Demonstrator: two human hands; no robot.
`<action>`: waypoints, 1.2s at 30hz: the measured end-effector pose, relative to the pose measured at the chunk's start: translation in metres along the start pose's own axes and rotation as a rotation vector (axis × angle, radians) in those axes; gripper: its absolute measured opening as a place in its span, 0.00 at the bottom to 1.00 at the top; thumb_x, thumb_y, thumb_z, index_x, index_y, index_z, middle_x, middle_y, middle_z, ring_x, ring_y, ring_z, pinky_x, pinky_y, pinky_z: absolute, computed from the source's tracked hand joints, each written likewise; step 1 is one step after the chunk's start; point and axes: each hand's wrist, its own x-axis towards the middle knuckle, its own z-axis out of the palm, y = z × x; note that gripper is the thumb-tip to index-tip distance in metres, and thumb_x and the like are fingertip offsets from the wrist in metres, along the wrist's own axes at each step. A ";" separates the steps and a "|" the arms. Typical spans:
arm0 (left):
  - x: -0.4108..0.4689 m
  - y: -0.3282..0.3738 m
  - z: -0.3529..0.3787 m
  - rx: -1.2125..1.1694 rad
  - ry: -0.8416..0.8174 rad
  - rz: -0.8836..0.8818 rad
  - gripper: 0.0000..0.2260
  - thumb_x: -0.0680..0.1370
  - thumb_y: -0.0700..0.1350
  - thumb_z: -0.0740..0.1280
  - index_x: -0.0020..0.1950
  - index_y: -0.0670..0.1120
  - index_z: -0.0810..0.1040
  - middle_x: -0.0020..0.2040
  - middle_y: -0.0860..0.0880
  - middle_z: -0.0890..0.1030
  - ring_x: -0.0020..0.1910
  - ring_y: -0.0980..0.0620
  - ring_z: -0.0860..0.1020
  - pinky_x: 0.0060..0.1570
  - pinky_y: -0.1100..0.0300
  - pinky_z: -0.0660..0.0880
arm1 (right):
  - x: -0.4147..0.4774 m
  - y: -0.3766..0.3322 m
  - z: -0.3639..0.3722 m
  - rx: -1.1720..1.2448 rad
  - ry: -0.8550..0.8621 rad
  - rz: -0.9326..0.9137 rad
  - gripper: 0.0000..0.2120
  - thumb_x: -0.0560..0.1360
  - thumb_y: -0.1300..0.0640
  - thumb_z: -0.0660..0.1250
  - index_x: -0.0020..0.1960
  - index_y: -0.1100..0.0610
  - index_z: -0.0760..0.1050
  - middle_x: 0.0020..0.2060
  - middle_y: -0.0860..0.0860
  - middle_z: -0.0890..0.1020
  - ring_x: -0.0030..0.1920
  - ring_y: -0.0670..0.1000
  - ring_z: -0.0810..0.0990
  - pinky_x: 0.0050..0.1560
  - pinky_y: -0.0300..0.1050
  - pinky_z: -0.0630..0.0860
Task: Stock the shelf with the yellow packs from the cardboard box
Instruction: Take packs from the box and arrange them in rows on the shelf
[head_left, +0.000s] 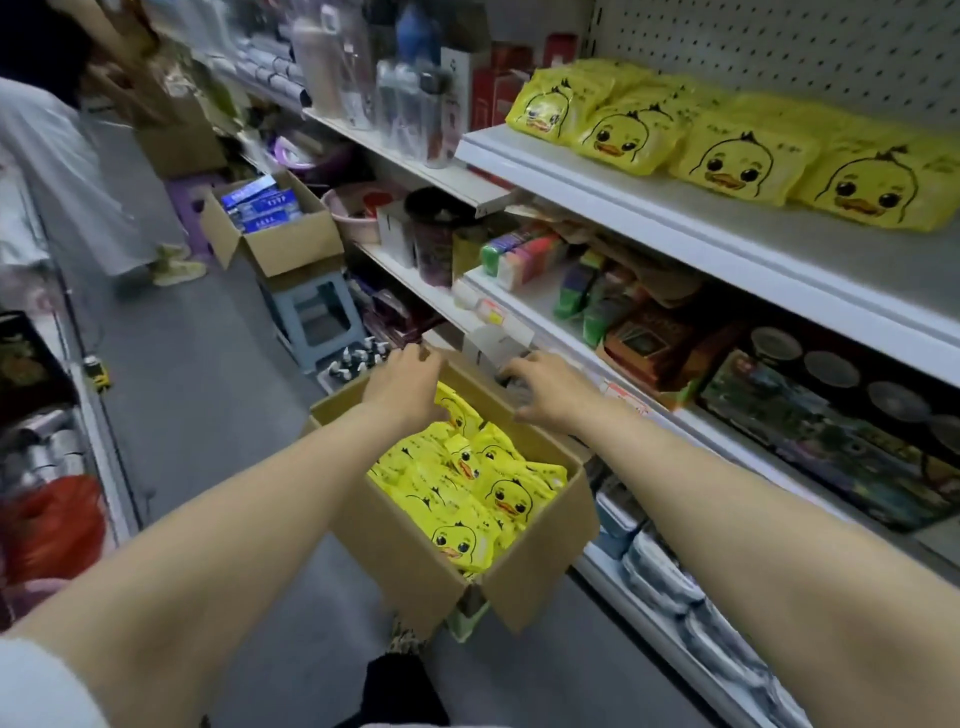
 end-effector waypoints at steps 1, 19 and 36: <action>0.011 -0.011 0.008 -0.009 -0.021 0.009 0.34 0.70 0.57 0.74 0.72 0.49 0.66 0.70 0.43 0.67 0.67 0.40 0.67 0.60 0.45 0.72 | 0.014 -0.002 0.009 -0.003 -0.031 0.014 0.30 0.70 0.51 0.76 0.69 0.46 0.70 0.65 0.52 0.72 0.65 0.55 0.72 0.60 0.53 0.75; 0.177 -0.113 0.194 -0.070 -0.670 0.170 0.30 0.74 0.55 0.72 0.73 0.50 0.67 0.68 0.42 0.69 0.67 0.41 0.68 0.63 0.45 0.72 | 0.114 0.056 0.193 0.231 -0.511 0.585 0.27 0.73 0.45 0.74 0.69 0.50 0.72 0.66 0.55 0.76 0.65 0.57 0.75 0.56 0.46 0.72; 0.159 -0.076 0.317 -0.242 -1.011 0.237 0.24 0.73 0.56 0.73 0.66 0.50 0.74 0.61 0.45 0.76 0.61 0.44 0.75 0.52 0.51 0.75 | 0.111 0.086 0.274 0.134 -0.461 0.738 0.30 0.73 0.47 0.73 0.71 0.51 0.68 0.67 0.55 0.71 0.70 0.57 0.64 0.66 0.52 0.67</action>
